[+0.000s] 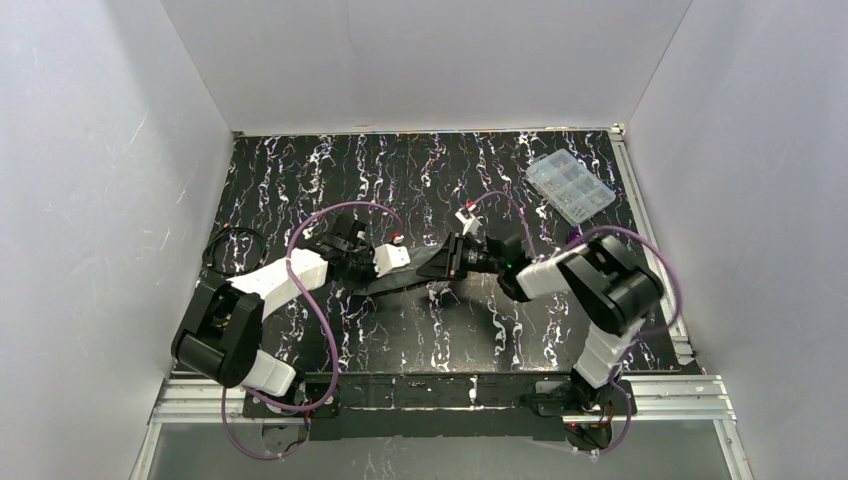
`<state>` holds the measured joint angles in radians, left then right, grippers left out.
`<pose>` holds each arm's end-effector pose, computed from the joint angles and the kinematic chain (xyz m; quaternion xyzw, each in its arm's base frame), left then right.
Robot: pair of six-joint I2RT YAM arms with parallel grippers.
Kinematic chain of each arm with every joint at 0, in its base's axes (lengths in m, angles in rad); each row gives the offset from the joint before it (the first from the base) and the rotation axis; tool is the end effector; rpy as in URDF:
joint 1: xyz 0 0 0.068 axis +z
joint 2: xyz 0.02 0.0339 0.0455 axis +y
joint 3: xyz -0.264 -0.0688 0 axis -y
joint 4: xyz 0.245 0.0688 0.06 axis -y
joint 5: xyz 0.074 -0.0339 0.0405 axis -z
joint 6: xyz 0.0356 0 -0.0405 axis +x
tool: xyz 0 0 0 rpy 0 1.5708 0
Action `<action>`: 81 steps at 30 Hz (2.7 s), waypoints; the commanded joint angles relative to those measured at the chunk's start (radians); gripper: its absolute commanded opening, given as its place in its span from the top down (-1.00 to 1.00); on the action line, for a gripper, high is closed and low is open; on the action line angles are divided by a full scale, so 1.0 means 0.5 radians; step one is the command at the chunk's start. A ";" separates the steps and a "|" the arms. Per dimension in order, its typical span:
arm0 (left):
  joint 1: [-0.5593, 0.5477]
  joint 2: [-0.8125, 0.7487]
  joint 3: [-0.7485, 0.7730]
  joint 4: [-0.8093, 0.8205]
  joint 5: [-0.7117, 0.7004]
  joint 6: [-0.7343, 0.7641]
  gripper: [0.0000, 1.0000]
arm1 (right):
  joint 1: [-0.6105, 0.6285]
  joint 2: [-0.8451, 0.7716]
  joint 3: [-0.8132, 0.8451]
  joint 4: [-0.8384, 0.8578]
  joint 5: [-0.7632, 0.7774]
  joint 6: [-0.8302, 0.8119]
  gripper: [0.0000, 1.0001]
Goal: Fold the napkin into a case and place the utensils inside
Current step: Smooth out the smaller rectangle-folded napkin at the center of the board, then turn over the smaller rectangle-folded napkin at the center of the board.
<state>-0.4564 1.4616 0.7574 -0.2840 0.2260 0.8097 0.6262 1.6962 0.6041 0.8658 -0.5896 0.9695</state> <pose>0.2448 -0.1291 0.1723 0.5892 0.7482 -0.0562 0.2999 0.2477 0.2036 0.1624 -0.0504 0.7686 0.5853 0.2533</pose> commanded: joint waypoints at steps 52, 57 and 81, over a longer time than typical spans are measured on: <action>0.352 -0.429 0.048 -0.495 0.504 0.672 0.25 | 0.002 0.552 0.835 -1.296 0.657 -0.318 0.64; 0.235 -0.521 -0.054 -0.447 0.583 1.058 0.23 | 0.029 0.566 0.922 -1.389 0.674 -0.313 0.64; 0.068 -0.193 -0.315 -0.037 0.186 1.439 -0.25 | 0.052 0.557 0.912 -1.370 0.648 -0.276 0.69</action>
<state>-0.4213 1.2968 0.5747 -0.2035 0.3588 1.5276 0.6487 1.9774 1.0718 0.2443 -0.3271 0.8566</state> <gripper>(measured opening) 0.666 0.160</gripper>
